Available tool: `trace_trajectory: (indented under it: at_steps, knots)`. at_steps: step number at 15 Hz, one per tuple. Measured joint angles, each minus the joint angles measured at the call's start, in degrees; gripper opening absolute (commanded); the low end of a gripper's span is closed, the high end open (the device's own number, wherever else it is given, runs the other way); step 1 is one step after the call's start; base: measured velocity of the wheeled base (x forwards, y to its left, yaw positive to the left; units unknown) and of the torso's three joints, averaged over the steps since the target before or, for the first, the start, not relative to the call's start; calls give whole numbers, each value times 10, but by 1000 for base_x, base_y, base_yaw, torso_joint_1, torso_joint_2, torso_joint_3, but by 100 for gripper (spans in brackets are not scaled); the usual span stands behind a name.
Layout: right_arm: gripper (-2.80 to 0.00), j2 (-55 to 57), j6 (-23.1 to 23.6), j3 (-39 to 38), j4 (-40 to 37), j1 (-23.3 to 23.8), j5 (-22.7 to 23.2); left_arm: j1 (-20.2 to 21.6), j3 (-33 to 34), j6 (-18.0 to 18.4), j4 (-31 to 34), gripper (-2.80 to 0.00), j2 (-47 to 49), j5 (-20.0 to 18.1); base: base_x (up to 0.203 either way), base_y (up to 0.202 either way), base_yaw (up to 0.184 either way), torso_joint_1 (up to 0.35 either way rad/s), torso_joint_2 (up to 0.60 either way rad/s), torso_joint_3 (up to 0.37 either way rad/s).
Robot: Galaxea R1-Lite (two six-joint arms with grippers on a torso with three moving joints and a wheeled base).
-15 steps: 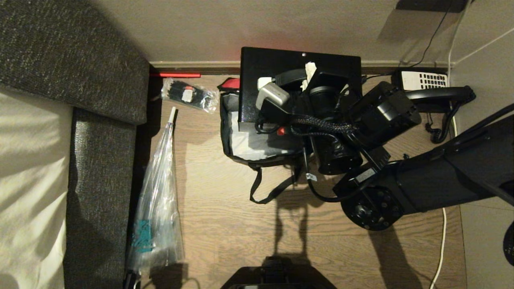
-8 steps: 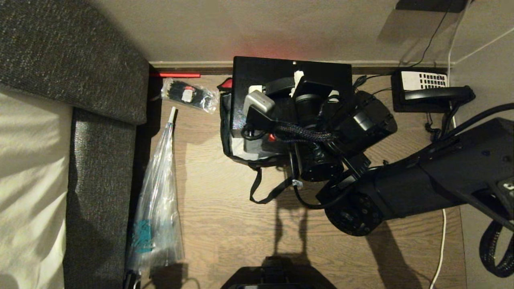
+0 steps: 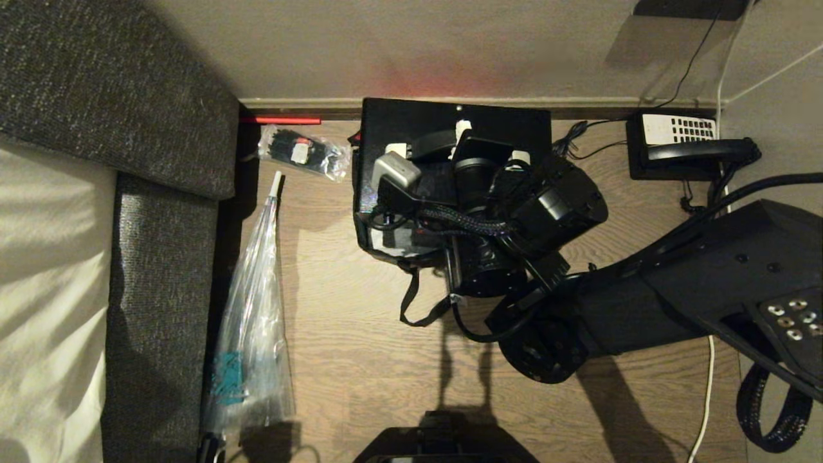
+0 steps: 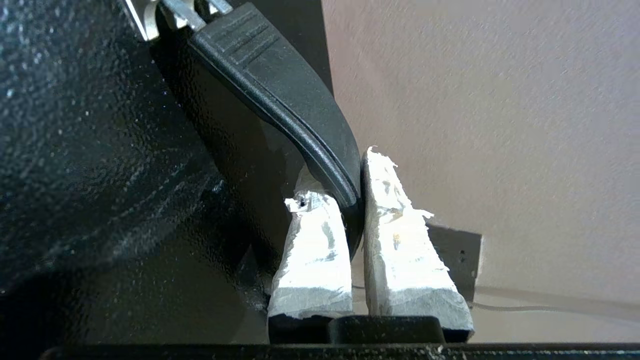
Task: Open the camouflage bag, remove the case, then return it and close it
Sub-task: Place the black box back
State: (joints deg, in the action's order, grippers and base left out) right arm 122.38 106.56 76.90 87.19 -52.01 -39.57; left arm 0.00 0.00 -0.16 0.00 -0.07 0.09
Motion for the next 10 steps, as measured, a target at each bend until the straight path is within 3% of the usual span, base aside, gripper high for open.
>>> trace_trajectory:
  at_steps: [10]
  knots:
    - [-280,42,-2,33,0,-4,-1,0,0,0,0,-280,0,0,0,0,0,0,0,0]
